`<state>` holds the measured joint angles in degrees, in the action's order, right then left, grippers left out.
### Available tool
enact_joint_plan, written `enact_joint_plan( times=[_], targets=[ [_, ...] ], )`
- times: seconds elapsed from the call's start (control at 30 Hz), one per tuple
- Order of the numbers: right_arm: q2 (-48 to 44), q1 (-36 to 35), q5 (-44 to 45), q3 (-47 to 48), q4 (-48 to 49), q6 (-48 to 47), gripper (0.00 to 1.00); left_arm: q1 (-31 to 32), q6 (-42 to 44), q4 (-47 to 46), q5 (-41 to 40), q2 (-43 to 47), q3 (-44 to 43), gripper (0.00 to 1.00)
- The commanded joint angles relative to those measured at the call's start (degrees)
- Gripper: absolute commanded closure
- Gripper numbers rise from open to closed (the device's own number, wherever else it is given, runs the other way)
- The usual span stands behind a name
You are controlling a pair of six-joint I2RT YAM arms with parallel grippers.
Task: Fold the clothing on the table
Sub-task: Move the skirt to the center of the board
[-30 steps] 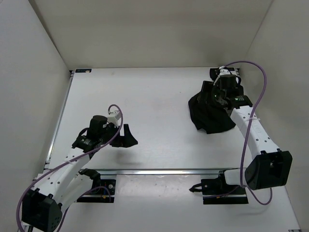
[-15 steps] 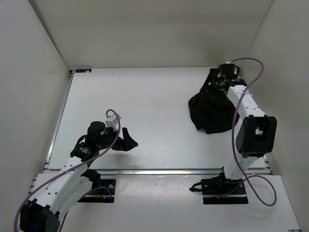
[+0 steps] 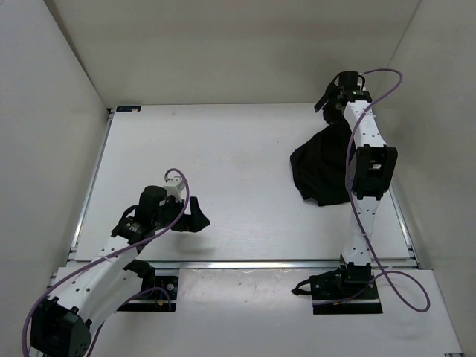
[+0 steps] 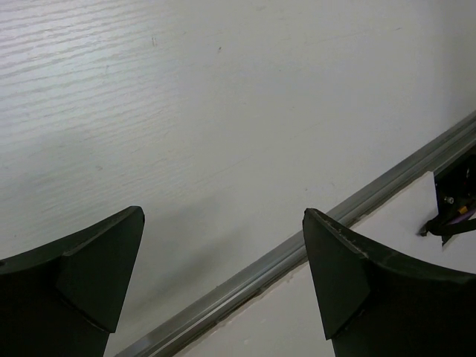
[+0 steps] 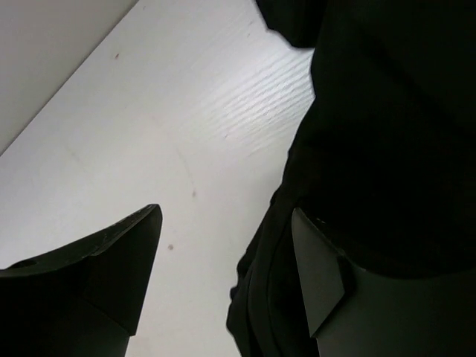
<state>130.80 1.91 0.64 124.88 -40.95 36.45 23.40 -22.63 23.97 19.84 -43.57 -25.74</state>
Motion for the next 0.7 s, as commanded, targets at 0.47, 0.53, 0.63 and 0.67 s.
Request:
enact_joint_plan(
  times=[0.47,0.53,0.63,0.67],
  targets=[
    [2.8,0.7,5.6,4.4,-9.5,-2.2,0.33,-0.8,-2.7,-1.4,0.4,2.1,1.3,0.03],
    [5.0,-0.3,4.0,7.0,-8.5,-4.7,0.33,-0.7,-2.1,-0.9,-0.8,1.7,0.5,0.03],
    [5.1,-1.5,3.2,10.5,-5.8,-8.3,0.63,-1.2,-1.8,-0.3,-1.6,1.2,-0.8,0.05],
    [4.5,-1.6,2.5,11.0,-4.1,-9.2,0.89,-1.2,-2.1,0.0,-1.6,0.8,-1.4,0.03]
  ],
)
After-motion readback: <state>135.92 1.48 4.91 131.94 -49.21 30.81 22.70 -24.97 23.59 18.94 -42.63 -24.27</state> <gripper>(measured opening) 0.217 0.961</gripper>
